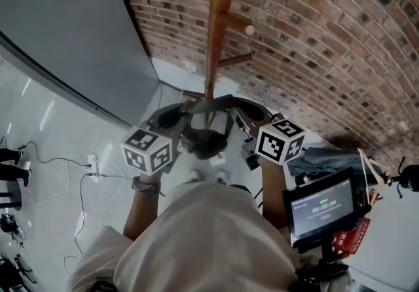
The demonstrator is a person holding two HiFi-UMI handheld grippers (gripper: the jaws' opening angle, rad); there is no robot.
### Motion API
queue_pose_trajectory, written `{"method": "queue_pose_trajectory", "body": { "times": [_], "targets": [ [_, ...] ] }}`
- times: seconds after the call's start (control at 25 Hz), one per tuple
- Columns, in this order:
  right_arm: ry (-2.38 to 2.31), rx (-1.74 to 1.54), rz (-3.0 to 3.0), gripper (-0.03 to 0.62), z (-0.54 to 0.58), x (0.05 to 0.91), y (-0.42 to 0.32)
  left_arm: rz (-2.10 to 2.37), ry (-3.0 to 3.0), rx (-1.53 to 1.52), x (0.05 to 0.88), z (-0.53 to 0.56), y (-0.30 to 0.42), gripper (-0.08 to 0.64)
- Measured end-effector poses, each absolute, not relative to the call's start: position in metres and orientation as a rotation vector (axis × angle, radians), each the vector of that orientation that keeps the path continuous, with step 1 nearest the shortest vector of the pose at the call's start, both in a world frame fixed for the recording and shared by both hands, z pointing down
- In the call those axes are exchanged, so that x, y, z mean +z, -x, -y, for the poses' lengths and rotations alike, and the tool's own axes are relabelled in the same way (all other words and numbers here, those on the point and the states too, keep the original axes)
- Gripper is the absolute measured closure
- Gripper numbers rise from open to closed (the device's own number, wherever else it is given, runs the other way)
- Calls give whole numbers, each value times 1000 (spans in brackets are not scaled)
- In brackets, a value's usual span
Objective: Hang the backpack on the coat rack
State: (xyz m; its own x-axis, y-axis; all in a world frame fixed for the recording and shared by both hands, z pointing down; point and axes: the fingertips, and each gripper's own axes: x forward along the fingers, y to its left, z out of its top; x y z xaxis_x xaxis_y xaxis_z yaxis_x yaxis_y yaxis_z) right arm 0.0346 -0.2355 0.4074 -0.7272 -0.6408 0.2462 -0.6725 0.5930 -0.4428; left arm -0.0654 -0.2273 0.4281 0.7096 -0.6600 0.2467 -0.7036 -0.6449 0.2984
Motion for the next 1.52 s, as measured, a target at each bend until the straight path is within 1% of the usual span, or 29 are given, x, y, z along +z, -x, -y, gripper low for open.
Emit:
{"method": "queue_pose_trajectory", "body": {
  "times": [0.88,1.52],
  "targets": [
    [-1059,940,2653,581,265,462,-31,1062,-2410,259,484,256,67,520],
    [-1027,948,2565,581,270,496,-23,995,-2341,315,520,261,62,518]
  ]
}}
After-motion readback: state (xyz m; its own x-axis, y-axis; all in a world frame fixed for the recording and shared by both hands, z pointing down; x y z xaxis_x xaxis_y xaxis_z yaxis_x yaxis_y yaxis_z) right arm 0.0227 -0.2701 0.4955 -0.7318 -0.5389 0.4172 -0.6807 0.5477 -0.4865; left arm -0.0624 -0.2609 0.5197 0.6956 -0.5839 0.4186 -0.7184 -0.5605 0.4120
